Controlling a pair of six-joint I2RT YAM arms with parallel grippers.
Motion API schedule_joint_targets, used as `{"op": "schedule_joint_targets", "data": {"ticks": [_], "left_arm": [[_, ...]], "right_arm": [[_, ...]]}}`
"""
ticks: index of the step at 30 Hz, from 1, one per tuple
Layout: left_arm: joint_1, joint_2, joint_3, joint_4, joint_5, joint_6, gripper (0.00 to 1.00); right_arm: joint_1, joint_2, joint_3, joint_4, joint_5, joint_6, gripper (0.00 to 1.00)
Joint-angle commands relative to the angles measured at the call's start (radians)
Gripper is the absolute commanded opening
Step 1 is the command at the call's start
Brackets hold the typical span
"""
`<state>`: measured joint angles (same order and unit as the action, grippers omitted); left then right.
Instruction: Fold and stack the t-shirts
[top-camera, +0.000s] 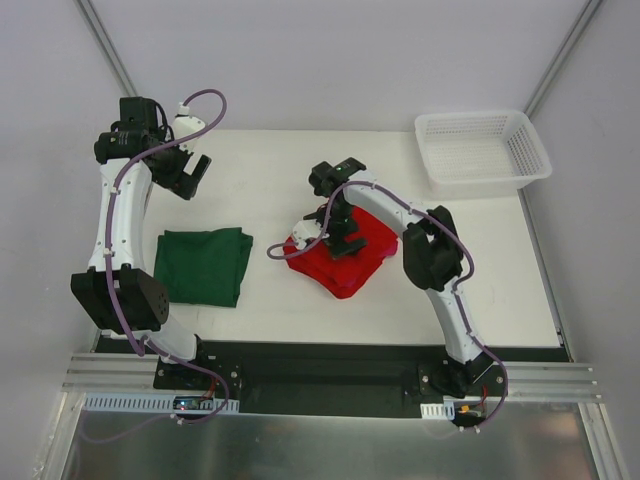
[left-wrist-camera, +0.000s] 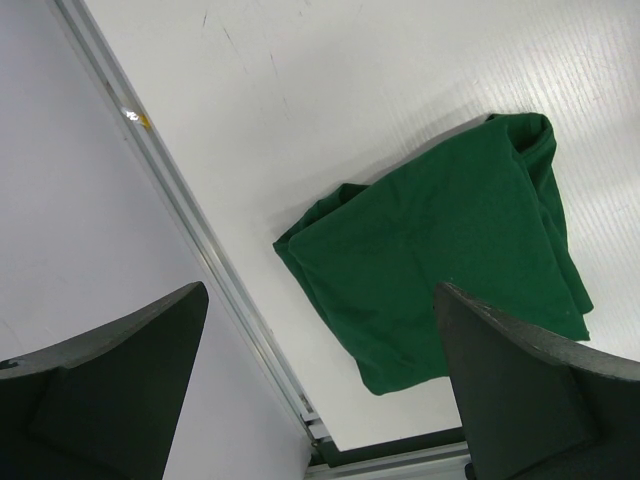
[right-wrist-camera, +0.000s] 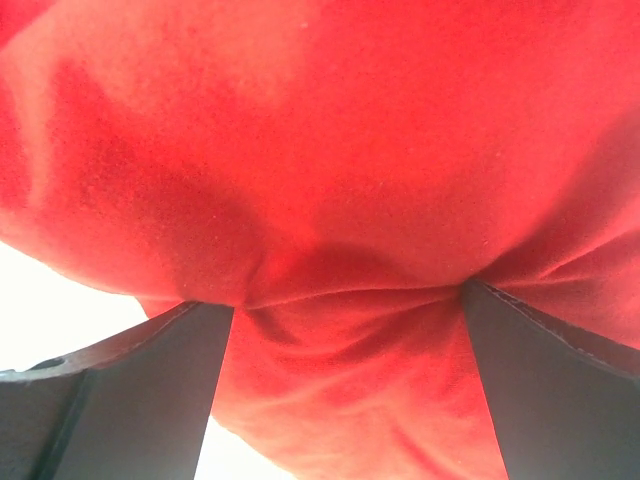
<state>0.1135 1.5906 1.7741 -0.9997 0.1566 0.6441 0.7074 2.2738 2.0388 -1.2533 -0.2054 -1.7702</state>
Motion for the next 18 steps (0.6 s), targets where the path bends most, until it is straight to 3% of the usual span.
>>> {"op": "schedule_joint_targets", "data": {"ticks": [1,18], "left_arm": [[0.012,-0.011,0.033,0.001,0.035,0.003,0.96],[0.011,-0.02,0.028,0.0,0.024,0.008,0.96]], "right_arm": [[0.0,0.024,0.041,-0.127,0.034,0.141,1.0],[0.026,0.11,0.109,-0.11,-0.031,0.436,1.0]]}}
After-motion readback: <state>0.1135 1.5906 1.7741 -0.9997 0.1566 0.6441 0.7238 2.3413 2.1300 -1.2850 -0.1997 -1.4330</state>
